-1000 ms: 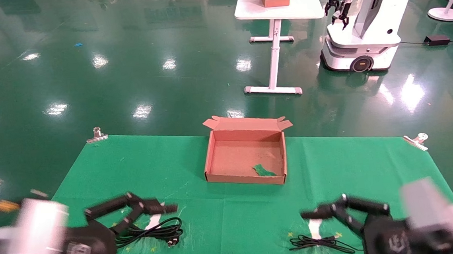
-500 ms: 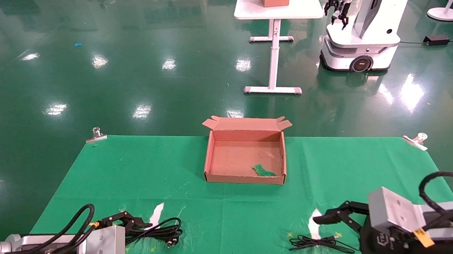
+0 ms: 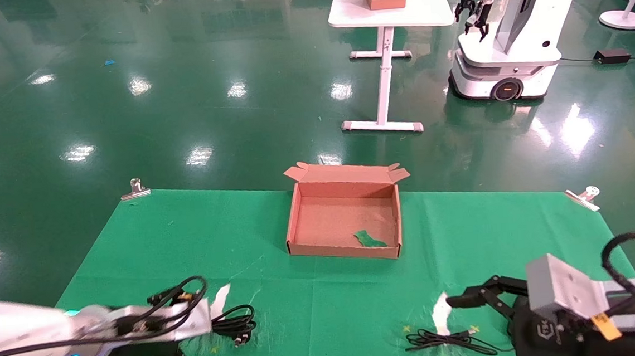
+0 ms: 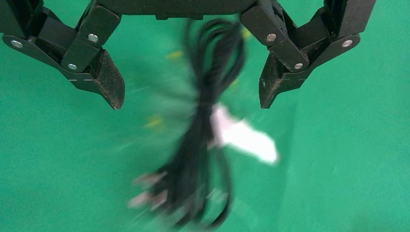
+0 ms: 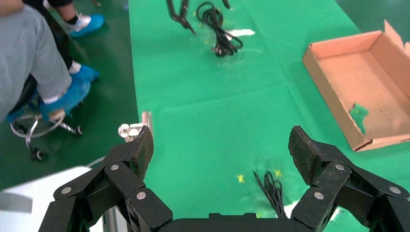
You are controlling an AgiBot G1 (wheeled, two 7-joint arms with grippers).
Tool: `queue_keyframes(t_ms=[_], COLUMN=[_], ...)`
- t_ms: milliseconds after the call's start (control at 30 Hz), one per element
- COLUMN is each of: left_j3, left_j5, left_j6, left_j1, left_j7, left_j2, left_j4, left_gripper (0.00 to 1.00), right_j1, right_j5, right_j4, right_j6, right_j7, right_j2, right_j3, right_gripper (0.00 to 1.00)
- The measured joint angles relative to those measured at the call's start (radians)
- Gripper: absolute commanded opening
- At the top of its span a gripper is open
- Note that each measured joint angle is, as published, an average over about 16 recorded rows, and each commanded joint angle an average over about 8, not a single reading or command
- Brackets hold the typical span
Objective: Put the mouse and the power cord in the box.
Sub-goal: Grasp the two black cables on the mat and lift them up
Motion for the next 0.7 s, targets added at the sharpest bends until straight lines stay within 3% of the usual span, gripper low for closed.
queue_keyframes(t_ms=[267, 700], left_j3=[0.05, 0.07], left_j5=[0.181, 0.229], left_j6=[-0.03, -0.051], left_j1=[-0.053, -0.069], left_j7=[-0.091, -0.104], left_j2=[0.109, 0.169], left_j4=[0.091, 0.174], left_gripper=[1.0, 1.0], right_j1=[-0.026, -0.048], right_j5=[0.027, 0.0], right_j4=[0.013, 0.029], right_j6=[0.02, 0.021], right_j7=[0.007, 0.01], right_j2=[0.01, 0.028], right_j3=[0.014, 0.003], right_gripper=[1.0, 1.0])
